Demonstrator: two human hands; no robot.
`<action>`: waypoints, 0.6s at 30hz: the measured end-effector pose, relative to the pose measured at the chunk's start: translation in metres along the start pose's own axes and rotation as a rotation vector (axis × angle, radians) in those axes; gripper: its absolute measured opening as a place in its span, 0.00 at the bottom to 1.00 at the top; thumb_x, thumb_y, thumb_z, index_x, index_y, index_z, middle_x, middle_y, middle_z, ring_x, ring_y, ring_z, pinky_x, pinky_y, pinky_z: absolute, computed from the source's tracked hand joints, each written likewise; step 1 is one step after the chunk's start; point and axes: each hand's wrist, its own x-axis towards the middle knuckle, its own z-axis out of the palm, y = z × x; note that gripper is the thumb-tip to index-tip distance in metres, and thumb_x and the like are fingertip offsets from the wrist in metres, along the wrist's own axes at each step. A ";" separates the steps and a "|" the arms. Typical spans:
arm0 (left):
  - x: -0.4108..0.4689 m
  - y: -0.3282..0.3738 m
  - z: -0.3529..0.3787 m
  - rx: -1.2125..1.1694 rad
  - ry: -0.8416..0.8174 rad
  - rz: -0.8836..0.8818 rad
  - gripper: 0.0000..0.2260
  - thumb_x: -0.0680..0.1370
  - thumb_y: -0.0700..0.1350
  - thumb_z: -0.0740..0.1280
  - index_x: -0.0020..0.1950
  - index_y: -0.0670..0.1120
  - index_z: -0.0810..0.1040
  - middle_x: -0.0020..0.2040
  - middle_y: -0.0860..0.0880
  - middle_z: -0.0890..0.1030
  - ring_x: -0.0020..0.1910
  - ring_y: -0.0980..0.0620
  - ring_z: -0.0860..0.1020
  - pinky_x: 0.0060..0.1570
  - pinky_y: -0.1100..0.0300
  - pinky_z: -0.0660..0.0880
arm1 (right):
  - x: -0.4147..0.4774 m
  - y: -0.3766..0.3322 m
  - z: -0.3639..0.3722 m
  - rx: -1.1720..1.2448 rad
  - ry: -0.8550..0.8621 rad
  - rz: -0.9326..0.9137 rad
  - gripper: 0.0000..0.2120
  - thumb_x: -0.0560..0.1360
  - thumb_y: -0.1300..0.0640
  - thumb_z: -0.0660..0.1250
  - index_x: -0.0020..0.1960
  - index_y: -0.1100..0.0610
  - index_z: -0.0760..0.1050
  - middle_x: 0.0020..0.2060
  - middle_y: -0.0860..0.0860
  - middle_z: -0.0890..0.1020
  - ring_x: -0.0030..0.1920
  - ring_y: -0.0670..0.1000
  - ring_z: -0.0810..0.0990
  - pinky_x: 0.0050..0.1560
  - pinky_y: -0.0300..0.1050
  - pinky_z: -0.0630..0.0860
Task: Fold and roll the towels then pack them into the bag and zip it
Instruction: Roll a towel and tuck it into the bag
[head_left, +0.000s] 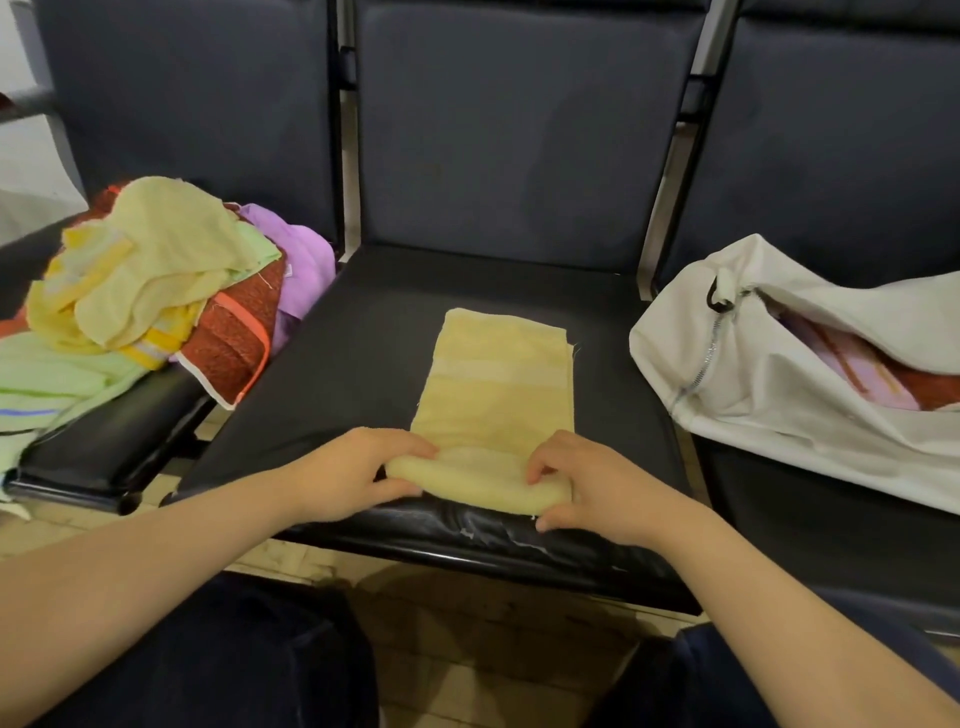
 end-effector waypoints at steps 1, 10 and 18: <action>0.001 0.001 -0.001 -0.043 0.038 -0.006 0.23 0.73 0.64 0.61 0.63 0.55 0.74 0.57 0.60 0.78 0.55 0.63 0.76 0.56 0.69 0.70 | 0.000 0.001 -0.001 0.005 0.028 0.002 0.10 0.74 0.55 0.70 0.55 0.50 0.75 0.53 0.46 0.75 0.52 0.48 0.74 0.56 0.44 0.72; 0.006 0.016 0.002 -0.413 0.256 -0.196 0.03 0.79 0.46 0.65 0.45 0.50 0.72 0.37 0.52 0.75 0.35 0.61 0.73 0.39 0.62 0.69 | 0.000 0.004 -0.009 0.337 0.168 0.190 0.03 0.77 0.55 0.63 0.50 0.49 0.70 0.41 0.56 0.77 0.36 0.49 0.71 0.35 0.42 0.67; 0.021 0.010 0.009 -0.191 0.435 -0.284 0.12 0.73 0.48 0.72 0.47 0.52 0.70 0.46 0.56 0.71 0.37 0.55 0.75 0.40 0.64 0.70 | 0.011 0.005 0.004 0.074 0.281 0.318 0.13 0.76 0.49 0.67 0.54 0.52 0.67 0.45 0.50 0.73 0.38 0.50 0.75 0.40 0.45 0.75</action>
